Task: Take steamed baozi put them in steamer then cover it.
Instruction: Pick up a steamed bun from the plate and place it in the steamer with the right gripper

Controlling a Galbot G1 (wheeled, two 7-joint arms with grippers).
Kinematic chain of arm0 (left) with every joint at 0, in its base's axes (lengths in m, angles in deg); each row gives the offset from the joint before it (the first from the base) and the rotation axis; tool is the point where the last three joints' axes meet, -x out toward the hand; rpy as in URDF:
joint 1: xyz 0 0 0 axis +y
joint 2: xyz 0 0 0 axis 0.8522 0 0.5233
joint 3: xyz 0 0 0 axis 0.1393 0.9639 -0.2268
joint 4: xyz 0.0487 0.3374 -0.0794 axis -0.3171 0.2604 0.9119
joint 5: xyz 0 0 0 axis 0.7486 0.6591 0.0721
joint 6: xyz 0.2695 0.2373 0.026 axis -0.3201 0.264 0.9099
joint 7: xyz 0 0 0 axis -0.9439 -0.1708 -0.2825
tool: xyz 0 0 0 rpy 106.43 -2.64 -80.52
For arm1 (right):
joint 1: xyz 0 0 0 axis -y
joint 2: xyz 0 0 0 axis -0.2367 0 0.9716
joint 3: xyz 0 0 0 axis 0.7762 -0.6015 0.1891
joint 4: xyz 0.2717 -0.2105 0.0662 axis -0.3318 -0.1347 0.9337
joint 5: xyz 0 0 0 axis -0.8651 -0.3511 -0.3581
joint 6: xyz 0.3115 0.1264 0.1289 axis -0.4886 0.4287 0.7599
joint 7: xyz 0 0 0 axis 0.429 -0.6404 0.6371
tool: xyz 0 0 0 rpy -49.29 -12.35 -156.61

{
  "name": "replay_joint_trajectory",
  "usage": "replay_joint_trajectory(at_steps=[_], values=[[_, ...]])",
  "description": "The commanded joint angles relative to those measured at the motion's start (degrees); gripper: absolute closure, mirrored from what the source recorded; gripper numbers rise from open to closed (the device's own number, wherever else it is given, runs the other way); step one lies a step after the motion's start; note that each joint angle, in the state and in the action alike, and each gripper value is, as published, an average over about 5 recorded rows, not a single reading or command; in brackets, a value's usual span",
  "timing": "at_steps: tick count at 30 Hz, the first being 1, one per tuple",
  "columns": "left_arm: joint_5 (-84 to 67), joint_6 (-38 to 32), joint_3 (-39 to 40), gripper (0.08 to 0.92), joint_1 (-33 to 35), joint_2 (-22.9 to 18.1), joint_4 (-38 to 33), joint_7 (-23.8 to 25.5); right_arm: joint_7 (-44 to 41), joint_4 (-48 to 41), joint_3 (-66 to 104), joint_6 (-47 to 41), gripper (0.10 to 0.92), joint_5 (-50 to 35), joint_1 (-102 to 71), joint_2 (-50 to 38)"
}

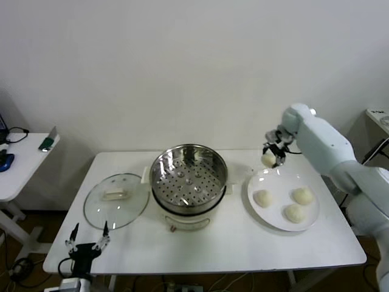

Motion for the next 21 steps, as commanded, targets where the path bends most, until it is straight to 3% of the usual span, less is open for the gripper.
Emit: replay_joint_trajectory(at_steps=[1, 11, 17, 21], values=[[-0.21, -0.05, 0.0, 0.177, 0.11, -0.05, 0.09, -0.03, -1.54, 11.21, -15.76, 4.3, 0.296, -11.37, 13.81, 3.55], [-0.91, -0.4, -0.06, 0.177, 0.41, -0.07, 0.22, -0.16, -1.36, 20.64, -19.03, 8.86, 0.296, -10.44, 16.95, 11.15], [-1.31, -0.36, -0.23, 0.177, 0.47, 0.08, 0.0, -0.19, -0.18, 25.95, -19.34, 11.79, 0.296, -3.01, 12.96, 14.03], [-1.65, -0.29, -0.41, 0.177, 0.47, 0.3, -0.1, -0.21, 1.65, 24.7, -17.85, 14.46, 0.296, 4.67, 8.58, 16.35]])
